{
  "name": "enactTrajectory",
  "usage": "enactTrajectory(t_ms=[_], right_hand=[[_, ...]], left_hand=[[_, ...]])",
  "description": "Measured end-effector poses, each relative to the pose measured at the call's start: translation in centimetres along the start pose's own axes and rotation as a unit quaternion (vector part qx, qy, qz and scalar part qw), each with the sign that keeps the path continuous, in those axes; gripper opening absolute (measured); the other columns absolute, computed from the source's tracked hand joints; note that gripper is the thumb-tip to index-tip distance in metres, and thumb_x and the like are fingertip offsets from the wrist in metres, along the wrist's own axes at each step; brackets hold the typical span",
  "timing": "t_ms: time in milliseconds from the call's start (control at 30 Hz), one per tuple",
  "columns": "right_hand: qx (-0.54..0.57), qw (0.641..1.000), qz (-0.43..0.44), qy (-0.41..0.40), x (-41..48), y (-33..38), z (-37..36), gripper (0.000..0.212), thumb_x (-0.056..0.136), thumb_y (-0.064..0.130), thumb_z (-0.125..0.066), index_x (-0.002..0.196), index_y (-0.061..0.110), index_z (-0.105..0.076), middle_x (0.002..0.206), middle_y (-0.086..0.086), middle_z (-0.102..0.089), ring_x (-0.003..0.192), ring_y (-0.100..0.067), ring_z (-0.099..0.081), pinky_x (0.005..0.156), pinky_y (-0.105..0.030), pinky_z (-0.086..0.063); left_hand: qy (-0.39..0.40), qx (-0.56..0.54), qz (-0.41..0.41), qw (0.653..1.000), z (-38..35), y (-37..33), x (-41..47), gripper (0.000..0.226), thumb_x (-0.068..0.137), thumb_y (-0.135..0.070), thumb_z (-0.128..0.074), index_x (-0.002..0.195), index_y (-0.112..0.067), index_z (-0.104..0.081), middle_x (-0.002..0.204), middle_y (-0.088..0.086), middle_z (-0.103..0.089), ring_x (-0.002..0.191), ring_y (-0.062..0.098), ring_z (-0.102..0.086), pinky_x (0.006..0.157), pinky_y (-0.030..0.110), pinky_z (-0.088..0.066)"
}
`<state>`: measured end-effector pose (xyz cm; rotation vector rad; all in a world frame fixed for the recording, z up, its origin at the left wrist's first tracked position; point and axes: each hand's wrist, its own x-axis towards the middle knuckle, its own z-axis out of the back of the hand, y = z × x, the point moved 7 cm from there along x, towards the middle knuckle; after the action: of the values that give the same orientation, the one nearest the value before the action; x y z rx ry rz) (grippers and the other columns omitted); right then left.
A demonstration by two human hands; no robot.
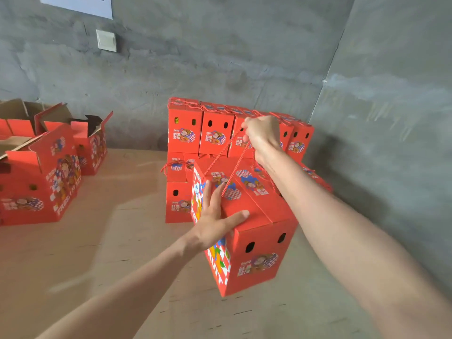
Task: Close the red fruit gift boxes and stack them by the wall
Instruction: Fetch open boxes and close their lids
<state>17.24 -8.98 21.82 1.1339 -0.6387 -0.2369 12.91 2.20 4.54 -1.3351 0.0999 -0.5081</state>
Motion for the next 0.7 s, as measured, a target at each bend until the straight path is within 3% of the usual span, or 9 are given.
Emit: enactTrajectory(t_ms=[133, 233, 333, 400, 467, 700], right_hand=[[0.002, 0.999, 0.031, -0.043, 1.7, 2.6, 1.9, 0.011, 0.080, 0.003, -0.053, 0.071, 0.009, -0.056, 0.062, -0.013, -0.043, 0.060, -0.018, -0.038, 0.053, -0.027, -0.025], [0.014, 0.995, 0.042, -0.085, 4.0, 2.8, 4.7, 0.021, 0.084, 0.005, -0.053, 0.064, 0.007, -0.054, 0.058, -0.011, -0.047, 0.059, -0.020, -0.043, 0.050, -0.026, -0.028], [0.052, 0.990, 0.048, -0.124, 7.2, 2.1, 7.9, 0.028, 0.086, 0.005, -0.054, 0.059, 0.010, -0.052, 0.058, -0.011, -0.047, 0.049, -0.016, -0.049, 0.051, -0.022, -0.031], [0.087, 0.988, 0.051, -0.118, 9.3, 1.3, 9.1, 0.033, 0.087, 0.005, -0.054, 0.055, 0.014, -0.052, 0.050, -0.005, -0.047, 0.031, -0.002, -0.043, 0.039, -0.016, -0.029], [0.108, 0.988, 0.059, -0.091, 11.3, 0.4, 9.6, 0.034, 0.089, 0.005, -0.052, 0.057, 0.015, -0.055, 0.049, 0.002, -0.048, 0.028, 0.002, -0.042, 0.035, -0.012, -0.028], [0.060, 0.991, 0.118, -0.032, 20.1, -2.1, 12.7, 0.037, 0.089, 0.009, -0.050, 0.053, 0.017, -0.054, 0.049, -0.001, -0.053, 0.049, -0.016, -0.047, 0.040, -0.019, -0.030]], left_hand=[[-0.031, -0.020, -0.011, 0.999, -0.7, -3.6, 2.8, 0.090, 0.082, -0.037, -0.070, 0.151, -0.022, -0.015, 0.158, -0.013, 0.010, 0.137, -0.005, -0.004, 0.109, 0.019, -0.013], [-0.115, 0.027, -0.128, 0.985, -1.7, -7.0, 3.3, 0.081, 0.084, -0.028, -0.070, 0.149, -0.022, -0.022, 0.158, -0.002, -0.004, 0.144, 0.007, -0.009, 0.114, 0.021, -0.014], [-0.035, 0.141, -0.244, 0.959, -6.0, -8.7, 3.9, 0.063, 0.078, -0.043, -0.073, 0.136, -0.034, -0.048, 0.156, -0.008, -0.008, 0.147, 0.016, 0.010, 0.117, 0.028, 0.003], [-0.005, 0.209, -0.244, 0.947, -8.0, -8.3, 5.8, 0.062, 0.078, -0.040, -0.074, 0.134, -0.038, -0.049, 0.155, -0.010, -0.006, 0.144, 0.024, 0.023, 0.116, 0.037, 0.008], [-0.028, 0.268, -0.226, 0.936, -9.2, -8.1, 8.5, 0.064, 0.083, -0.031, -0.069, 0.140, -0.039, -0.040, 0.157, -0.005, -0.004, 0.143, 0.028, 0.023, 0.116, 0.040, 0.007], [-0.064, 0.325, -0.228, 0.916, -14.9, -7.8, 18.9, 0.064, 0.090, -0.027, -0.062, 0.145, -0.038, -0.031, 0.159, -0.005, -0.001, 0.140, 0.025, 0.030, 0.112, 0.033, 0.010]])
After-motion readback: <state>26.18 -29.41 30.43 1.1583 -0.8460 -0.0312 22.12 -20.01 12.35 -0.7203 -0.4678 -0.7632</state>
